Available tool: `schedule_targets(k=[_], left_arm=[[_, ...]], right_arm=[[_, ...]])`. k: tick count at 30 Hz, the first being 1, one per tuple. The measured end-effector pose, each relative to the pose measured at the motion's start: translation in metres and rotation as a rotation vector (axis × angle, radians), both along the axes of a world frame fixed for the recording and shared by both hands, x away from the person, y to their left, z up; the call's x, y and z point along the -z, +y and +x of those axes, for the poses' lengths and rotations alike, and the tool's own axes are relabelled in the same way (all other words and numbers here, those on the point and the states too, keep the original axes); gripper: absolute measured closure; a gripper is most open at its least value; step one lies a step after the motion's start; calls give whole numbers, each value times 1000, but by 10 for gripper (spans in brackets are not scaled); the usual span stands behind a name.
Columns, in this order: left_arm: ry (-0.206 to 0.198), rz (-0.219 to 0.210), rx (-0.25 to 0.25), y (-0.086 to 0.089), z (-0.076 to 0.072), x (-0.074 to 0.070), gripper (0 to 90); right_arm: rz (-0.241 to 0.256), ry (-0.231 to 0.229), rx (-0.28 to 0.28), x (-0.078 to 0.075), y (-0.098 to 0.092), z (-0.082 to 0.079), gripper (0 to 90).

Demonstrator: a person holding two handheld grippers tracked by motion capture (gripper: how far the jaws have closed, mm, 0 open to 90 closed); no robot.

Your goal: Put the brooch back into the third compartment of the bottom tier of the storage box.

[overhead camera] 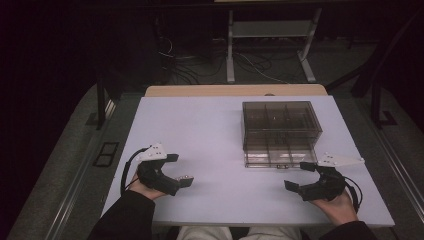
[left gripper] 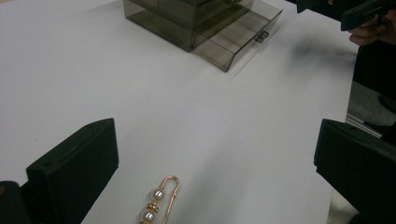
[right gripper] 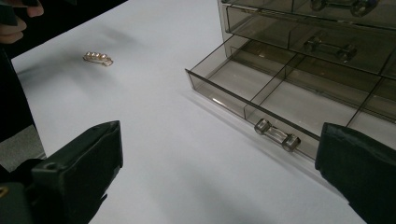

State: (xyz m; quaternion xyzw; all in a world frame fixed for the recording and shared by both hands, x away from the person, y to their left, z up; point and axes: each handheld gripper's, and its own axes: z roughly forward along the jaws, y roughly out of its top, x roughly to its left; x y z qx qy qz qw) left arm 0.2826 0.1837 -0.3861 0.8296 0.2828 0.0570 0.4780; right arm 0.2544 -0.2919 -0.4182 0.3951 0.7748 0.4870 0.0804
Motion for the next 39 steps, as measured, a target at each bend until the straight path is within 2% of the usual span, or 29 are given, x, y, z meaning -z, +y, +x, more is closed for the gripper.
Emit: schedule_targets(k=[23,24,39], left_arm=[[43,117,-11,13,14,6,0],[44,135,-6,14,16,6,0],[74,227,21,11,26,13,0]], right_arm=[[-13,6,-8,1,1,0,3],[-12,10,-7,1,1,0,3],[-21,9,-15,1,2,0,3]])
